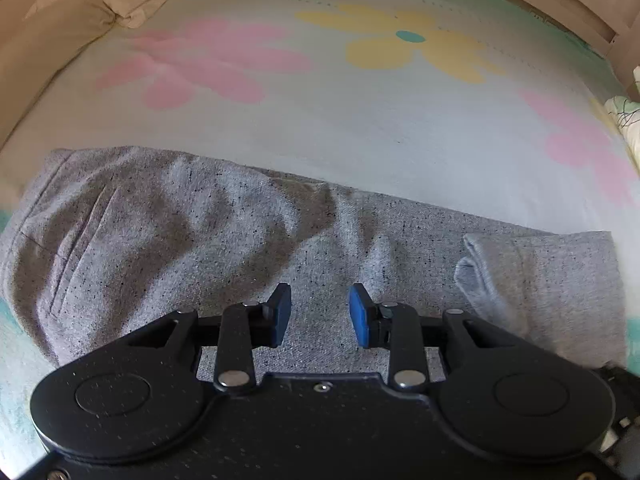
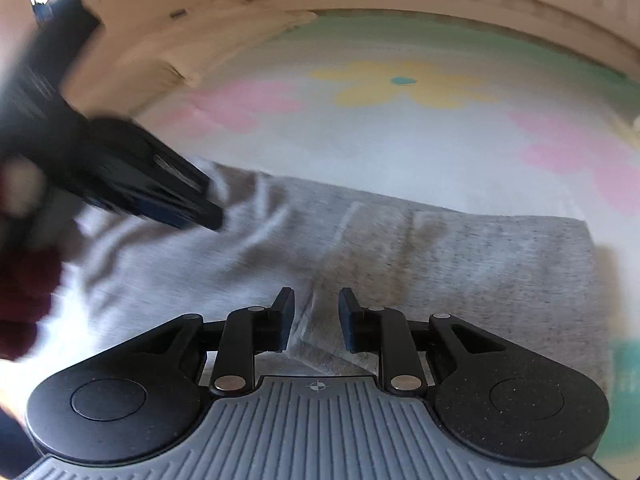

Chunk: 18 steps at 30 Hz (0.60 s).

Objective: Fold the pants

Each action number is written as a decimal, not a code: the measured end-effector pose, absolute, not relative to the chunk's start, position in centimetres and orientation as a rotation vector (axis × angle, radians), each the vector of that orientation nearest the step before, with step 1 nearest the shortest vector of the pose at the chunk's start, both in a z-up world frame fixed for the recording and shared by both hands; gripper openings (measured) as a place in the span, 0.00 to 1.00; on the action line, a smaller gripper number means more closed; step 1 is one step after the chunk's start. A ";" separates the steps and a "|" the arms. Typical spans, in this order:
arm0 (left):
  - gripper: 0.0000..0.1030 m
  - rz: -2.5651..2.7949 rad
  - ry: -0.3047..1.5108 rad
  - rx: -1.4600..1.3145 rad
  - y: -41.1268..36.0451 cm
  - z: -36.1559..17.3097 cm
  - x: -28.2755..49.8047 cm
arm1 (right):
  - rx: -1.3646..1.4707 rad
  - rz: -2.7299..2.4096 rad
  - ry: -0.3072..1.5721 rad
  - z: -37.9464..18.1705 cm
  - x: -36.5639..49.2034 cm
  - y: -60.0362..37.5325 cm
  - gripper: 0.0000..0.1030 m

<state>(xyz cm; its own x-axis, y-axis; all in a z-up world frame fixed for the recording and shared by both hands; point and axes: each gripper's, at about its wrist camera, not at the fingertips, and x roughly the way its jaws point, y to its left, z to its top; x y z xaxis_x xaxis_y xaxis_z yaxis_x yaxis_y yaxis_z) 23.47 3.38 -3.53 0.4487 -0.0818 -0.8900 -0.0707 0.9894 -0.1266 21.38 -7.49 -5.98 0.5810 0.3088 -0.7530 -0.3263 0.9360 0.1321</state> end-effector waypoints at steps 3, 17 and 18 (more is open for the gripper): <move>0.41 -0.035 1.112 -0.172 3.7 -3.9 23.5 | 0.030 0.399 0.851 -3.5 20.7 -9.6 0.25; 0.70 -0.227 1.133 -0.137 -3.9 -4.4 25.9 | 0.412 0.004 0.849 -2.8 22.8 -24.9 0.25; 0.70 -0.214 1.150 -0.142 -4.1 -5.0 26.0 | 0.411 -0.006 0.851 -2.9 22.8 -25.2 0.25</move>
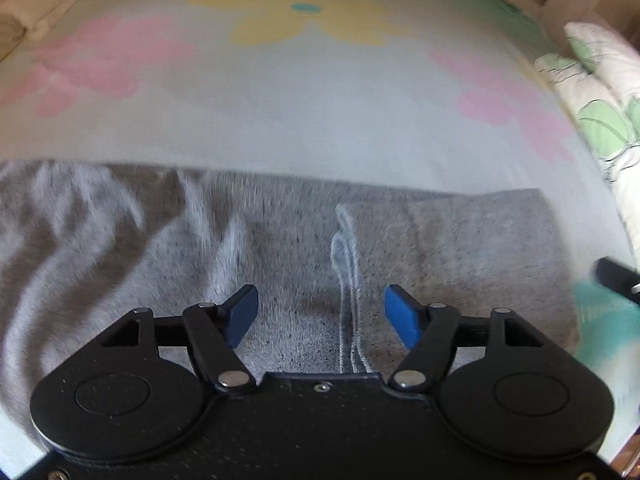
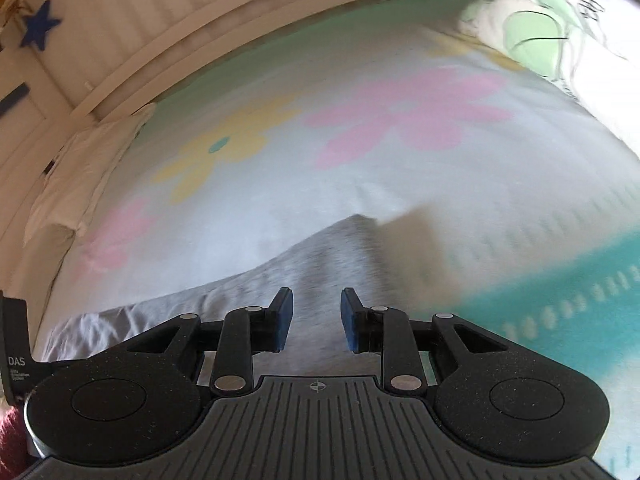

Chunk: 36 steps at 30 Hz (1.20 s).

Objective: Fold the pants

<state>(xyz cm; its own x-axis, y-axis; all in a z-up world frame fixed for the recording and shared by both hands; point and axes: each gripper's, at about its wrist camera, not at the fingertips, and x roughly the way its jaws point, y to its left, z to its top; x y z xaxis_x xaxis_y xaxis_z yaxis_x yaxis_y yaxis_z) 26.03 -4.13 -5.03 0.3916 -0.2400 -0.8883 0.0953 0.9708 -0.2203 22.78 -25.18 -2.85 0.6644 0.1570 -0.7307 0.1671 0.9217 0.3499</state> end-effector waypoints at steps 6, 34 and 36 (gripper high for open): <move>0.88 -0.258 1.196 -0.257 -4.9 -7.2 27.4 | 0.403 0.006 0.861 -2.9 22.6 -25.3 0.25; 0.38 -0.129 1.178 -0.277 -0.7 -6.3 28.4 | 0.225 -0.123 1.107 -7.1 24.4 -24.2 0.25; 0.37 -0.045 1.115 -0.225 -0.2 -5.2 27.8 | 0.204 -0.117 1.072 -6.2 24.4 -23.5 0.25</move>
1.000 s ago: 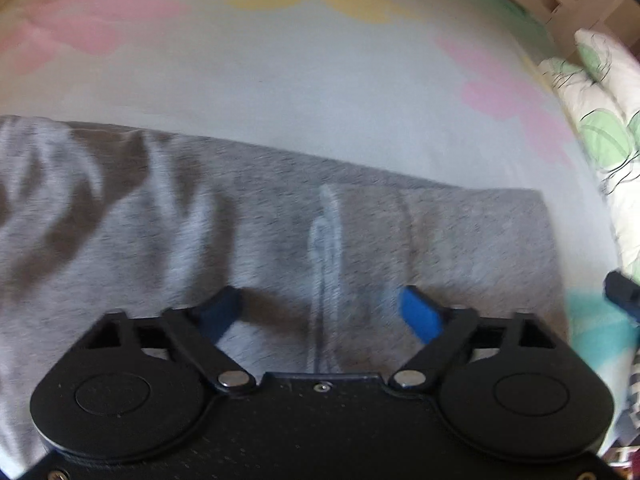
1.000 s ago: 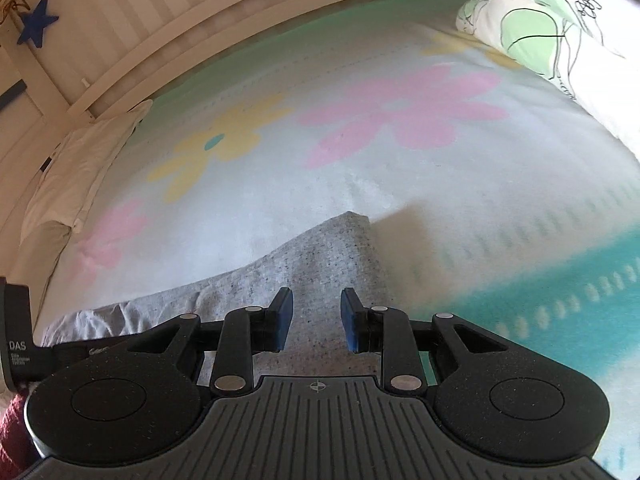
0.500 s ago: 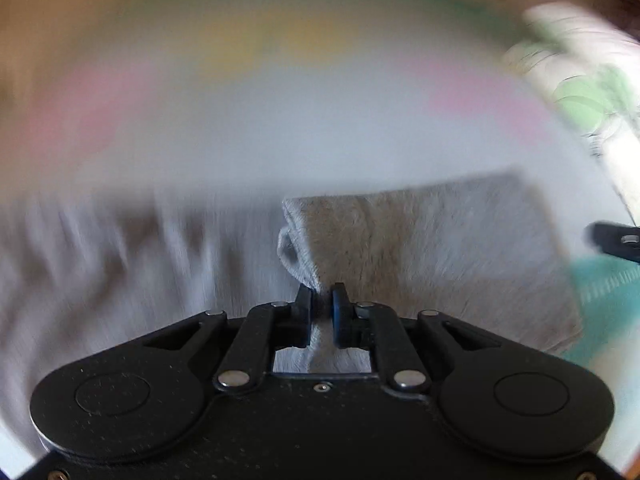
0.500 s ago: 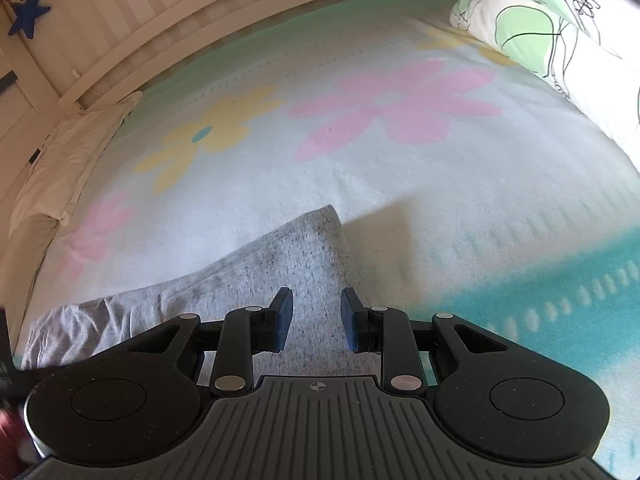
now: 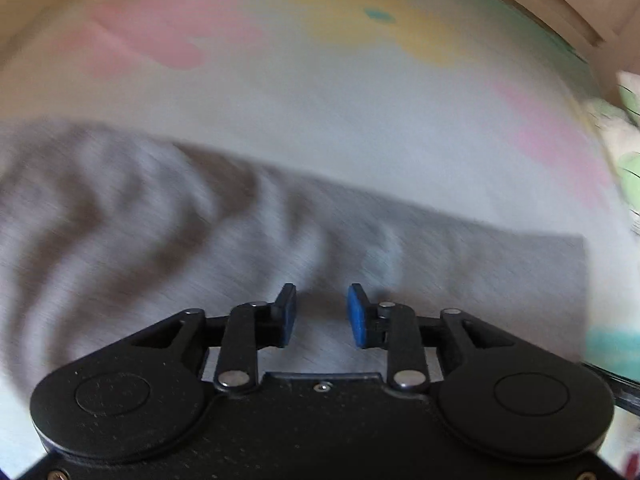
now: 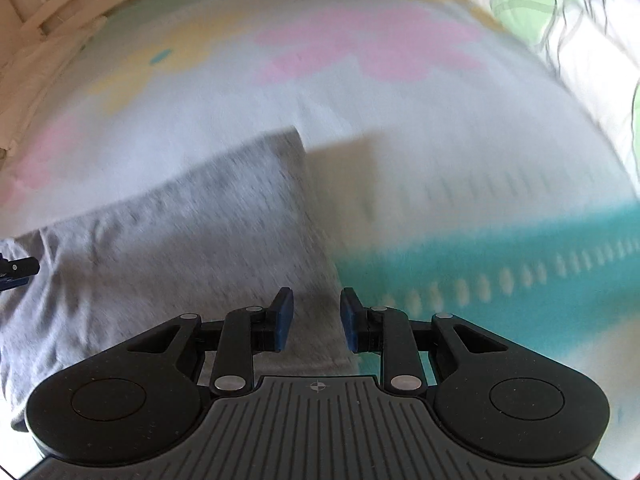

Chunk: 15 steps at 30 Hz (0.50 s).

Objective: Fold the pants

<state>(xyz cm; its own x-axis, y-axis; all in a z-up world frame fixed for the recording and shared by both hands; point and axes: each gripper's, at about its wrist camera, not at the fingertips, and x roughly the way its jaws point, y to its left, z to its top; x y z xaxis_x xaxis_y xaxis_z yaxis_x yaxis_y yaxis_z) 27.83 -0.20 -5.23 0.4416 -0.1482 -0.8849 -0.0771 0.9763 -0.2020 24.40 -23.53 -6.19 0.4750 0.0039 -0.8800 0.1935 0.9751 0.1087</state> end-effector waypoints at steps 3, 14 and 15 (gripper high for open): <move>0.37 -0.019 1.062 -0.220 0.5 -4.3 27.8 | 0.171 -0.086 1.026 -5.3 24.5 -22.0 0.25; 0.54 -0.156 1.079 -0.119 -7.4 -6.5 29.3 | 0.123 0.020 1.045 -5.8 24.8 -19.4 0.25; 0.55 -0.145 1.091 -0.123 -7.2 -7.0 29.7 | 0.122 0.027 1.047 -5.8 24.7 -19.2 0.25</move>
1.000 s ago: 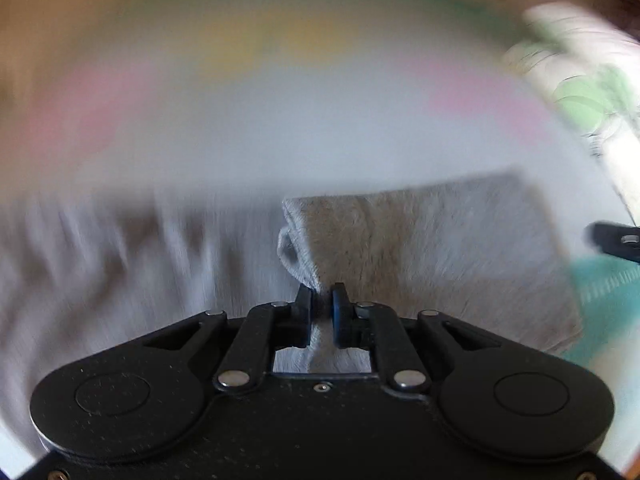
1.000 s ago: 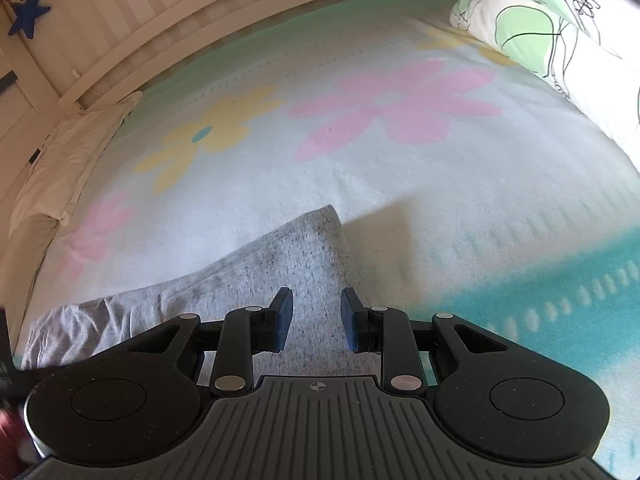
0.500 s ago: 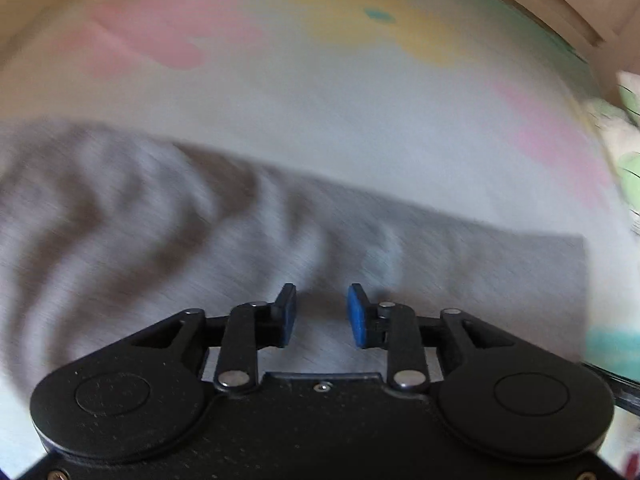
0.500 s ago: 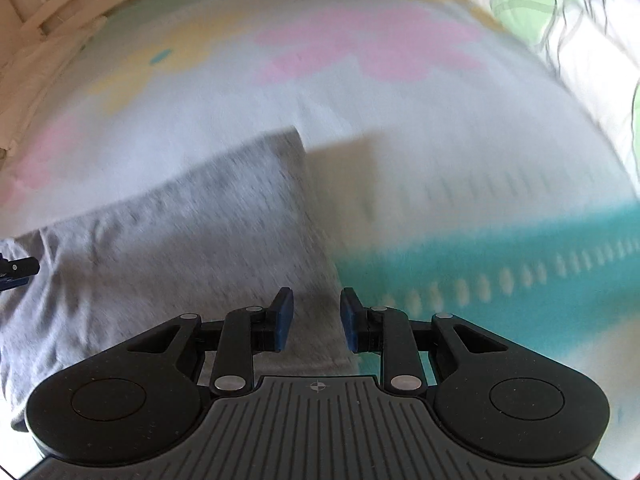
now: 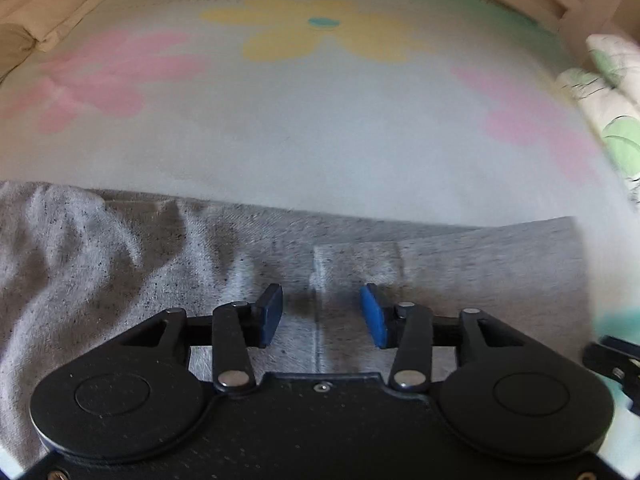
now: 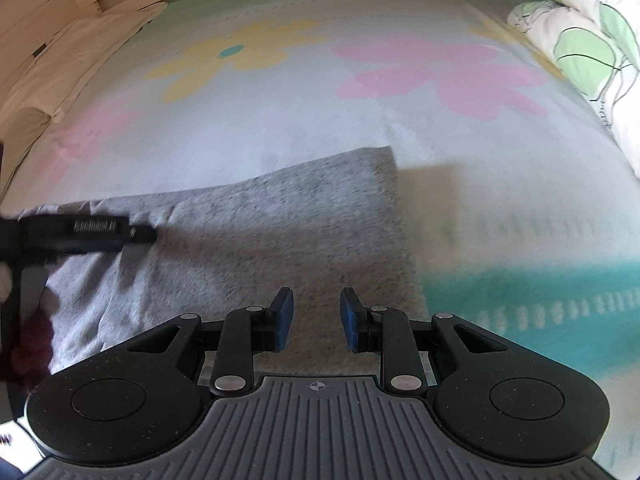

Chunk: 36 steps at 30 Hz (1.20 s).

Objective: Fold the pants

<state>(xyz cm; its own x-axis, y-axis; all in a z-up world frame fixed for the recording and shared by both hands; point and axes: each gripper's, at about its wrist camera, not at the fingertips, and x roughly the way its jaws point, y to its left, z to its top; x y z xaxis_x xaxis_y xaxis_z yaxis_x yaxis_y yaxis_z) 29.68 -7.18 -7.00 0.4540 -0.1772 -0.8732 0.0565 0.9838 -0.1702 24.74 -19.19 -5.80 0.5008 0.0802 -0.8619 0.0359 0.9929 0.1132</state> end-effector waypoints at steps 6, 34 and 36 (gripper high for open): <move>0.54 -0.105 1.046 -0.248 -4.9 -5.6 30.3 | 0.084 0.085 1.028 -5.1 24.6 -16.7 0.25; 0.69 0.265 0.942 -0.332 18.6 -0.2 21.8 | -0.060 0.190 1.143 -9.5 29.3 -4.7 0.24; 0.69 0.283 0.932 -0.331 20.0 -0.4 21.4 | -0.091 0.198 1.143 -9.4 29.2 -4.4 0.25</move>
